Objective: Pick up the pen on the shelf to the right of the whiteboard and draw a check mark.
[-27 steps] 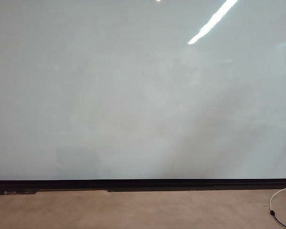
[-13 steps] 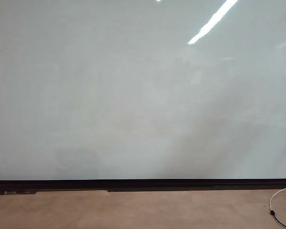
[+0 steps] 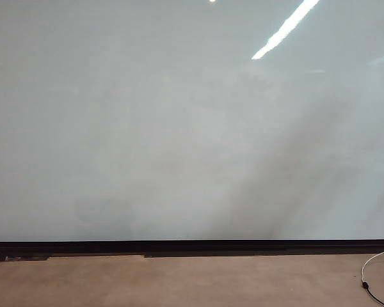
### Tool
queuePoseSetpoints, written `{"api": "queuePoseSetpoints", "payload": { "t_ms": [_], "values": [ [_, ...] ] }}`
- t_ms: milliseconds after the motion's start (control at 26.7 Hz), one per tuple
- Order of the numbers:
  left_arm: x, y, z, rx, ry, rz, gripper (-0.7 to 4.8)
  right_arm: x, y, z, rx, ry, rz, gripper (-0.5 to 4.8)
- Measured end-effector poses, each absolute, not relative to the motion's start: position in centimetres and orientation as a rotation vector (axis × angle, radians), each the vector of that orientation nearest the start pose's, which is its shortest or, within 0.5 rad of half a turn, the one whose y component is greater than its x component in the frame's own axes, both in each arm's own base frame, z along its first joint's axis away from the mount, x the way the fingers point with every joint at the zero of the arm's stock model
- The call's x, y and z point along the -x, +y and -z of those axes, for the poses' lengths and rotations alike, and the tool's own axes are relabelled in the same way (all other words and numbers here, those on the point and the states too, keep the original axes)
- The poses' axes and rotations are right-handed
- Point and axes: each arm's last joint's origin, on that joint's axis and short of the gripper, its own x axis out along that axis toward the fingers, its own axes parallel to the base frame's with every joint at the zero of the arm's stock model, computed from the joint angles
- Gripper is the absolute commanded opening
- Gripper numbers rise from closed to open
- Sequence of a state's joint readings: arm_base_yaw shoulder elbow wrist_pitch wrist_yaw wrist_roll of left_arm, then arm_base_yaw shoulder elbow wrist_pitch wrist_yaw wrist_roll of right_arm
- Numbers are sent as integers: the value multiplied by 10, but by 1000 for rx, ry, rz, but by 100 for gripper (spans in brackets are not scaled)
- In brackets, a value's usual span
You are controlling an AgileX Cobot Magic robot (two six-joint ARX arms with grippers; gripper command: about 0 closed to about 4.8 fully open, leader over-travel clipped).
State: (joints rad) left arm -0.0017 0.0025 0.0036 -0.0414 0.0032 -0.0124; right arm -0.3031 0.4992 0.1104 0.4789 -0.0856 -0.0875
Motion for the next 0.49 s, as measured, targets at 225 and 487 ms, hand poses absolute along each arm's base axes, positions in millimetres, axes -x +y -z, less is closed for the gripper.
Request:
{"api": "queuePoseSetpoints", "payload": {
  "t_ms": [225,487],
  "values": [
    [-98,0,-161,12,40,5,-5,-138,-54,-197,86,-78,144,285],
    [-98,0,-161,12,41,4,-4,-157,-76,-196,38,-59,49,285]
  ]
}}
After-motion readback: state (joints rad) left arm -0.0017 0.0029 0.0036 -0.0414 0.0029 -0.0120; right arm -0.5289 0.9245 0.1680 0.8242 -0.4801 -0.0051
